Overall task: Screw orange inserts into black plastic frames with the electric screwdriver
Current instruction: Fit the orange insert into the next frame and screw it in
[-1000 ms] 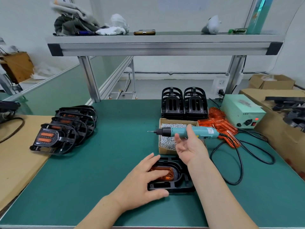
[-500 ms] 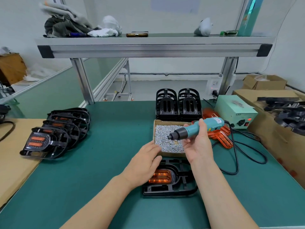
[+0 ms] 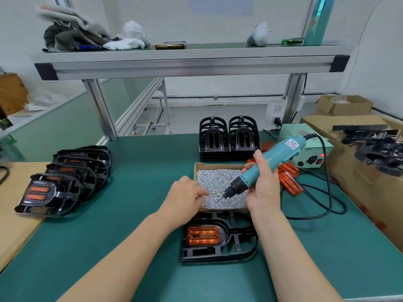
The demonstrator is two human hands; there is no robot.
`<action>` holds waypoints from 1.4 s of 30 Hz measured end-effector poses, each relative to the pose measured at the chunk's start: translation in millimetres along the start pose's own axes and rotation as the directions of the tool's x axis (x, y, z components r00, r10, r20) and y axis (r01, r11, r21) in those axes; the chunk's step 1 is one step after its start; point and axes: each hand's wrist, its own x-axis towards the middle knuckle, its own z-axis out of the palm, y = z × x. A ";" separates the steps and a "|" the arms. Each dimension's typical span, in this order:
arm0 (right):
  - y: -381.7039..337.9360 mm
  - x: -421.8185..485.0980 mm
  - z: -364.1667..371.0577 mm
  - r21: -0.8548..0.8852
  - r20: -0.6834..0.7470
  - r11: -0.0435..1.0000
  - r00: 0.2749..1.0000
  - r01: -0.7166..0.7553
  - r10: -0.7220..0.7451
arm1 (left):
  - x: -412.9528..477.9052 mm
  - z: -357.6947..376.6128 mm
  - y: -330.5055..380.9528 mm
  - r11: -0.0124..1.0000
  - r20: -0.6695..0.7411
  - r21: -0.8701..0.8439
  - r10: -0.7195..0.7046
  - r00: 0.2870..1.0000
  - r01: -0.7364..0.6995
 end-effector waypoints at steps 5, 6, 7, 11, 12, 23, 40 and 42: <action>-5.6 -2.1 2.6 -0.047 0.023 0.998 0.999 0.032 -0.031 | 28.5 1.4 13.5 0.999 0.214 -0.011 -0.033 0.976 0.036; -6.6 -2.0 1.7 -0.051 0.022 0.998 0.999 0.028 -0.027 | 31.7 3.1 15.5 0.999 0.241 -0.005 -0.040 0.970 0.042; -7.8 -1.3 -0.1 -0.053 0.022 0.998 1.000 0.023 -0.022 | 34.1 5.1 16.5 0.999 0.251 -0.004 -0.047 0.967 0.049; -13.0 0.9 -4.4 -0.021 0.024 1.000 1.000 -0.008 0.008 | 35.2 10.7 16.6 0.999 0.231 -0.043 -0.019 0.973 0.029; -14.1 1.0 -4.9 -0.016 0.018 1.000 1.000 -0.008 0.008 | 33.6 12.2 15.7 0.999 0.216 -0.047 -0.001 0.976 0.012; -14.2 -2.4 2.2 -0.068 -0.014 0.997 0.999 0.039 -0.040 | 9.9 5.9 14.4 0.745 -0.009 -0.618 -0.326 0.945 0.251; -3.3 -29.0 12.9 -0.049 0.011 0.996 0.997 -0.079 0.079 | -57.8 -2.8 7.2 0.099 0.261 -0.942 -0.390 0.883 0.322; -1.6 -32.4 15.8 -0.046 0.003 0.996 0.997 -0.073 0.073 | -63.2 -1.6 9.7 0.036 0.290 -0.943 -0.393 0.872 0.330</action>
